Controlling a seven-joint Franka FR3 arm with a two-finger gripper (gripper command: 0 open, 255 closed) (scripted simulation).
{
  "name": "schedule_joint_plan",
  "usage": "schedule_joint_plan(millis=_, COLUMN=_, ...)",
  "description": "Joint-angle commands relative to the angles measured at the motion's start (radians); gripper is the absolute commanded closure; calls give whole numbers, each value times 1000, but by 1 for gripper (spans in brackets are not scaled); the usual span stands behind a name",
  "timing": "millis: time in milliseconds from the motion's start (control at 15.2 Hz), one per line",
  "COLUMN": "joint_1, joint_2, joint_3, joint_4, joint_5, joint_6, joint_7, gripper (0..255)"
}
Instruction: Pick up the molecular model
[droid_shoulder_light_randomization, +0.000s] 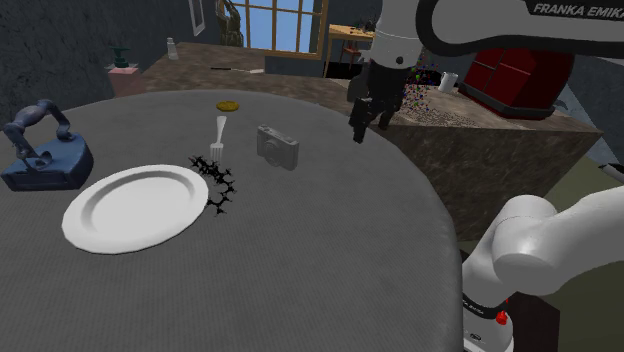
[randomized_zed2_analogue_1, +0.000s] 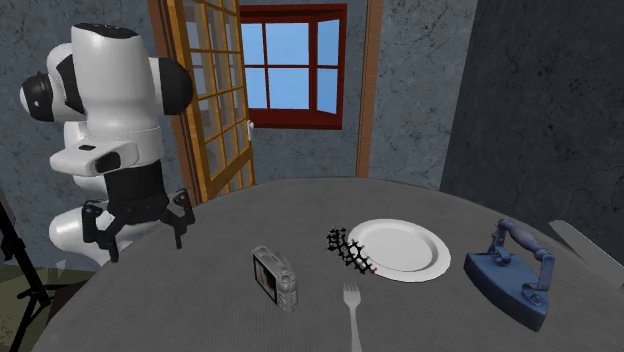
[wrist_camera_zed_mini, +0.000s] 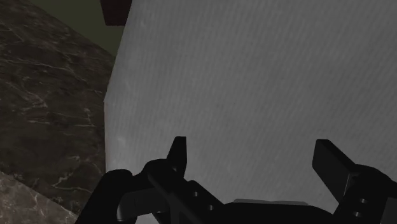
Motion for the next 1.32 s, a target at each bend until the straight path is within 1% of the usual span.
schedule_joint_plan(millis=0, joint_1=13, joint_2=44, joint_3=30, joint_4=31, joint_5=11, joint_6=22, joint_7=24, gripper=0)
schedule_joint_plan(millis=330, joint_1=39, joint_2=170, joint_3=106, joint_4=132, joint_5=18, joint_6=69, joint_7=85, gripper=0)
schedule_joint_plan(millis=660, joint_1=62, joint_2=307, joint_3=181, joint_4=257, joint_5=-1, joint_6=100, joint_7=152, gripper=0)
schedule_joint_plan(millis=924, joint_1=85, joint_2=428, joint_3=239, joint_4=376, joint_5=-38, joint_6=112, joint_7=209, gripper=0)
schedule_joint_plan(millis=1254, joint_1=129, joint_2=595, joint_3=305, joint_4=552, joint_5=-115, joint_6=103, joint_7=286, gripper=0)
